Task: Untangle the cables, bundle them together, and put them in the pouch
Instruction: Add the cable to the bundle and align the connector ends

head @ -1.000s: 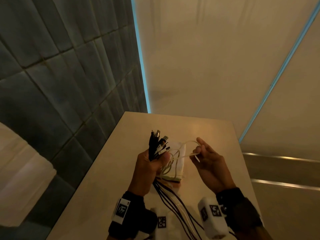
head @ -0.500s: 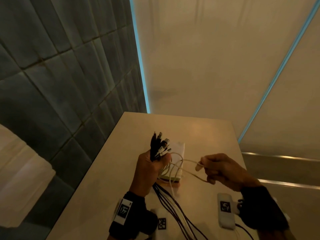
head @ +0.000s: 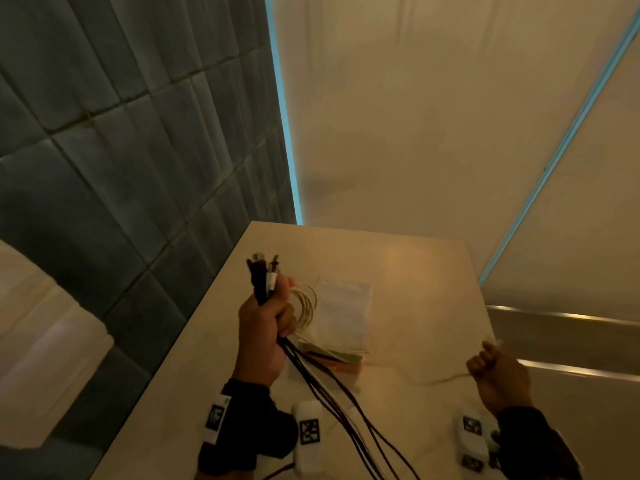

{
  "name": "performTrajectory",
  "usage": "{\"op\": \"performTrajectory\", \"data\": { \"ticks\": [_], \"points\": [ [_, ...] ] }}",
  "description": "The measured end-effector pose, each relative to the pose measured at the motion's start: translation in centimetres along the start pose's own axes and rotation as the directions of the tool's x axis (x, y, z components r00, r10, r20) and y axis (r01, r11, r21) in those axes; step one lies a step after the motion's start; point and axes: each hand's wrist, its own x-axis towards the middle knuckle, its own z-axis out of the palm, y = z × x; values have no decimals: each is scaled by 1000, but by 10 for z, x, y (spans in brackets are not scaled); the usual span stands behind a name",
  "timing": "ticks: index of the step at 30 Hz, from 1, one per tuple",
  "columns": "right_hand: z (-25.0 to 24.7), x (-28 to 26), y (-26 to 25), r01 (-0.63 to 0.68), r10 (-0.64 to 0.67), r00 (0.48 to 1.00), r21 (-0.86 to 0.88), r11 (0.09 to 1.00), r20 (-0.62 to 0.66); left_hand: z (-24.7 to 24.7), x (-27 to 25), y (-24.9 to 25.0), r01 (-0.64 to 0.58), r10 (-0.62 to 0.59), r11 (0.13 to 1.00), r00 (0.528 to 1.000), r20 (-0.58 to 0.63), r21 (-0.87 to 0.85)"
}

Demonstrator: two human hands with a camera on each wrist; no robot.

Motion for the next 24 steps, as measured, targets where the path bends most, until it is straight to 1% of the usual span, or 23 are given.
{"op": "performTrajectory", "data": {
  "ticks": [1, 2, 3, 4, 5, 6, 7, 8, 9, 10, 11, 12, 13, 14, 17, 18, 20, 22, 23, 24],
  "points": [
    [-11, 5, 5, 2, -8, 999, -182, 983, -31, -1, 1, 3, 2, -2, 999, 1000, 16, -51],
    [-19, 6, 8, 0, -12, 1000, -428, 904, -26, 0, 1, 6, 4, -1, 996, 999, 35, -84],
    [-24, 6, 13, 11, -6, 1000, -678, 735, 9, 1, 1, 9, 4, 2, 994, 999, 54, -105],
    [-24, 1, 17, 46, -17, 999, -875, 481, 43, 4, 1, 11, 5, 3, 994, 998, 69, -112],
    [-18, -7, 20, 127, -73, 991, -970, 210, 114, 6, 0, 12, 4, 5, 994, 997, 79, -108],
    [-6, -18, 22, 239, -156, 960, -970, 36, 230, 9, 0, 12, 0, 9, 995, 996, 88, -99],
    [9, -31, 26, 378, -238, 901, -926, 19, 363, 11, -1, 12, -4, 13, 996, 995, 99, -91],
    [28, -49, 29, 517, -277, 831, -854, 65, 482, 13, -1, 11, -4, 13, 996, 994, 108, -85],
    [47, -71, 32, 640, -274, 756, -758, 124, 594, 15, -2, 11, 4, 5, 997, 993, 116, -81],
    [67, -92, 34, 741, -229, 671, -651, 166, 705, 17, -3, 11, 12, -2, 997, 993, 122, -81],
    [84, -109, 37, 803, -148, 590, -557, 212, 794, 20, -3, 11, 19, -8, 996, 991, 131, -84],
    [98, -123, 41, 830, -57, 518, -485, 274, 854, 22, -5, 12, 27, -14, 996, 990, 138, -88],
    [110, -133, 46, 834, 7, 461, -436, 340, 887, 24, -7, 13, 34, -21, 995, 989, 147, -90],
    [119, -140, 52, 844, 7, 419, -393, 365, 908, 26, -8, 15, 36, -23, 996, 988, 153, -84],
    [133, -145, 57, 898, -135, 334, -272, 345, 933, 26, -11, 17, 3, 2, 999, 989, 147, -33],
    [134, -145, 54, 917, -151, 315, -260, 304, 937, 25, -11, 18, -7, 9, 1000, 992, 126, -15],
    [130, -145, 37, 950, -146, 285, -260, 171, 947, 20, -11, 19, -30, 29, 999, 997, 66, 10],
    [115, -143, 9, 959, -134, 284, -281, 38, 950, 13, -8, 19, -49, 49, 999, 999, -12, 21],
    [105, -144, -7, 958, -161, 277, -285, -28, 947, 10, -6, 18, -52, 52, 998, 997, -51, 19],
    [94, -147, -24, 957, -209, 262, -281, -67, 942, 8, -4, 16, -65, 66, 998, 995, -77, 16]
  ]
}}
